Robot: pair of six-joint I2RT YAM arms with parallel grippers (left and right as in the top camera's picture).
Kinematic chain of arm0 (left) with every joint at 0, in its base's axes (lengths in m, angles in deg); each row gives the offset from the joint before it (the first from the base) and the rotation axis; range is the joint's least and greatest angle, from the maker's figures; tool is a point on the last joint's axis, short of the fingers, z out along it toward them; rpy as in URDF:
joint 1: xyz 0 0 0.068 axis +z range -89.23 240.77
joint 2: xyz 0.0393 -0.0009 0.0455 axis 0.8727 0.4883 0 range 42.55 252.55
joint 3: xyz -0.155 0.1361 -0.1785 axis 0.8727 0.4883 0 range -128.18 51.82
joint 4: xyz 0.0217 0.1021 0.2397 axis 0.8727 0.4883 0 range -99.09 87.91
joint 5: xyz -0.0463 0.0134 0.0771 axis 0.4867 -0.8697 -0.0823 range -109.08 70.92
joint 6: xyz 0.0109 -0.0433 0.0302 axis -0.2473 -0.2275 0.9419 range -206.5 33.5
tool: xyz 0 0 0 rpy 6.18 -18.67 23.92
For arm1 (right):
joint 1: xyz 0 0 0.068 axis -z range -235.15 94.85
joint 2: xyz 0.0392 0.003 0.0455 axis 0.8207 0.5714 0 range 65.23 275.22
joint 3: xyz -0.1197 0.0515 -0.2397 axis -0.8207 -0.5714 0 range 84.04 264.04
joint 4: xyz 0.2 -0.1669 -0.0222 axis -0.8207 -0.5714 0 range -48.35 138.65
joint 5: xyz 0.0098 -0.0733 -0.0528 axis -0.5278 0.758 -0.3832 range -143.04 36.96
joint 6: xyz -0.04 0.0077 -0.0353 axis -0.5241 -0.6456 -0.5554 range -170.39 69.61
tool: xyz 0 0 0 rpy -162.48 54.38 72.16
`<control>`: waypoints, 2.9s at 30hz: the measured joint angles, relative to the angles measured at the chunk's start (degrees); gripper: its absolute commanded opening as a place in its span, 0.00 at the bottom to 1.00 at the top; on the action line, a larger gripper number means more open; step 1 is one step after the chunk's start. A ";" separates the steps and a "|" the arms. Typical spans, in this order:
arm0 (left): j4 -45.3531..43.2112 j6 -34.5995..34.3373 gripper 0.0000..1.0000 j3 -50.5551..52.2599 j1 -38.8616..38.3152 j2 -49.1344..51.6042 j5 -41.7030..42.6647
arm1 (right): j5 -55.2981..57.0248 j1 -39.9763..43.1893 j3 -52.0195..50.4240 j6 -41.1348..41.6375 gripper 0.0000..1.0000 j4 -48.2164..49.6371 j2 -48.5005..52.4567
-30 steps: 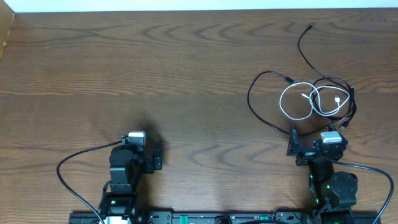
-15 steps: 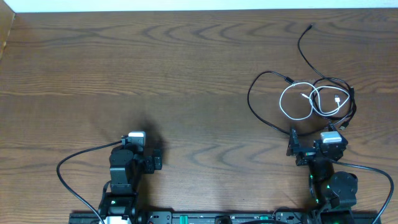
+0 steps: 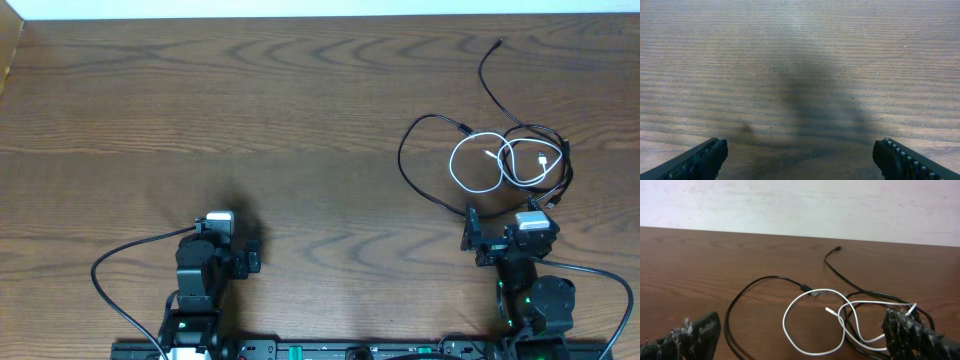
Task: Untangle cables
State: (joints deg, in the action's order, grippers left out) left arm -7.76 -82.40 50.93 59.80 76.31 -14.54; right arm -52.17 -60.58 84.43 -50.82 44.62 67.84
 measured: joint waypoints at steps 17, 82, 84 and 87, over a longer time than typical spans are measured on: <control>0.00 0.00 0.98 0.00 0.00 0.00 0.00 | 0.00 0.00 0.00 0.00 0.99 0.00 0.02; 0.33 0.15 0.98 -0.07 0.39 -1.20 -2.08 | 0.00 0.00 0.00 0.00 0.99 0.00 0.02; 0.24 0.24 0.98 -0.07 1.64 -4.83 -2.64 | 0.00 0.00 0.00 0.00 0.99 0.02 0.02; 0.20 0.24 0.98 -0.11 4.42 -13.22 -3.43 | 0.00 0.00 0.00 0.00 0.99 0.02 0.02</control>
State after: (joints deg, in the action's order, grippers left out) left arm -7.57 -82.16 50.82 64.21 63.08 -17.98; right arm -52.17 -60.58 84.43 -50.82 44.64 67.86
